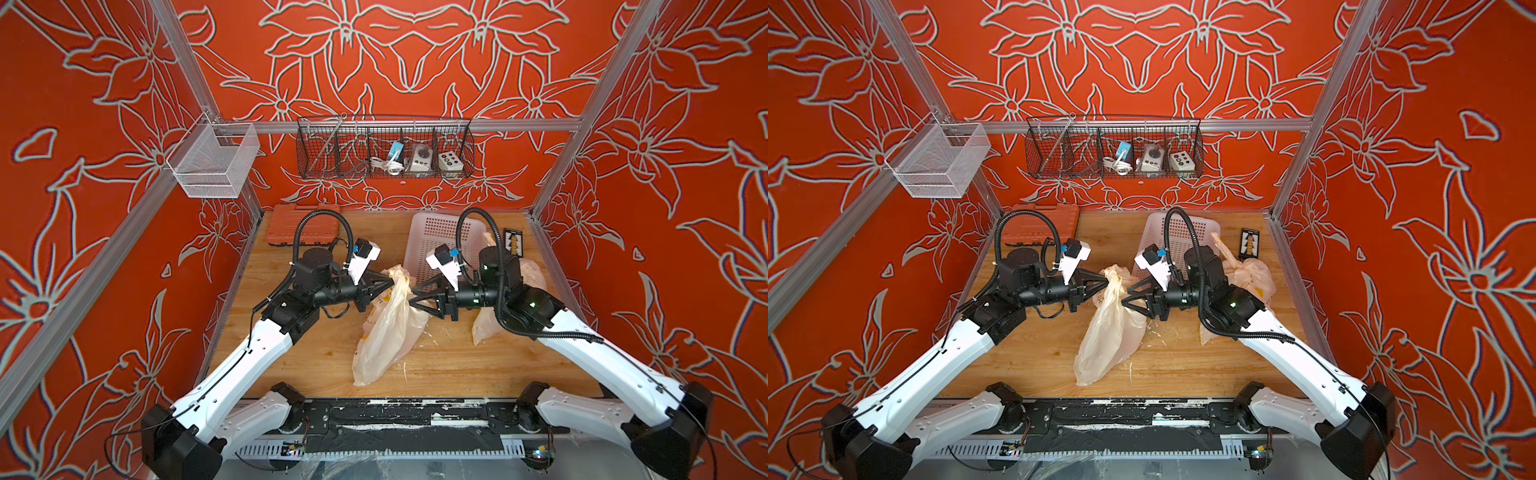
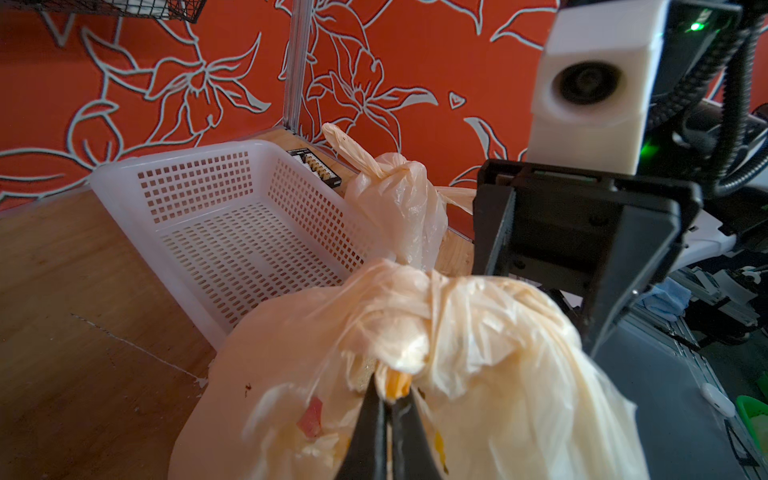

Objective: Place the peach into a plastic bag & tie a knot
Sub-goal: Tie the plastic bag at the center of the board.

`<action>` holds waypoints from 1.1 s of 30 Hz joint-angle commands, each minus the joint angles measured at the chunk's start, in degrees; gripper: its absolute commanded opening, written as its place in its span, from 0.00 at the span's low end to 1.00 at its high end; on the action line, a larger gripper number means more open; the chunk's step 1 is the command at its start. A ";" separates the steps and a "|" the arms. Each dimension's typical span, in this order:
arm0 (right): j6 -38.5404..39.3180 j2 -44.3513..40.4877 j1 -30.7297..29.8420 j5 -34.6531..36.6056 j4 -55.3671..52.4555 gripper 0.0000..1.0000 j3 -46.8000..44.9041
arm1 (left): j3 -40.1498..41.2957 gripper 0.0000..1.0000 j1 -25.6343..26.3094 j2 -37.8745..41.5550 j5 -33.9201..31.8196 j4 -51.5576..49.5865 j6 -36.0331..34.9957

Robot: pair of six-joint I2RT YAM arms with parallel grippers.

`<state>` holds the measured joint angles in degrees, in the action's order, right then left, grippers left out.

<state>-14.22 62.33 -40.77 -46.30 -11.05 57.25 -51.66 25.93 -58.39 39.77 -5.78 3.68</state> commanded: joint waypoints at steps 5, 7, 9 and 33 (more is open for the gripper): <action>1.94 1.70 -0.42 0.26 0.76 0.43 3.20 | -0.31 0.00 -0.01 0.09 2.07 1.07 0.16; 2.24 2.19 -0.53 0.21 0.61 0.42 3.35 | -0.28 0.00 0.08 0.05 2.16 1.06 0.27; 2.16 2.46 -0.53 0.68 1.00 0.40 3.39 | -0.28 0.00 0.24 0.12 2.30 1.04 0.27; 6.88 -5.67 2.64 12.39 -16.69 0.00 1.37 | -2.00 0.00 -2.83 7.29 -0.79 -10.97 -1.68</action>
<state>-9.82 57.89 -39.35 -37.28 -22.11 59.09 -51.66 24.51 -52.97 39.55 -13.37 3.20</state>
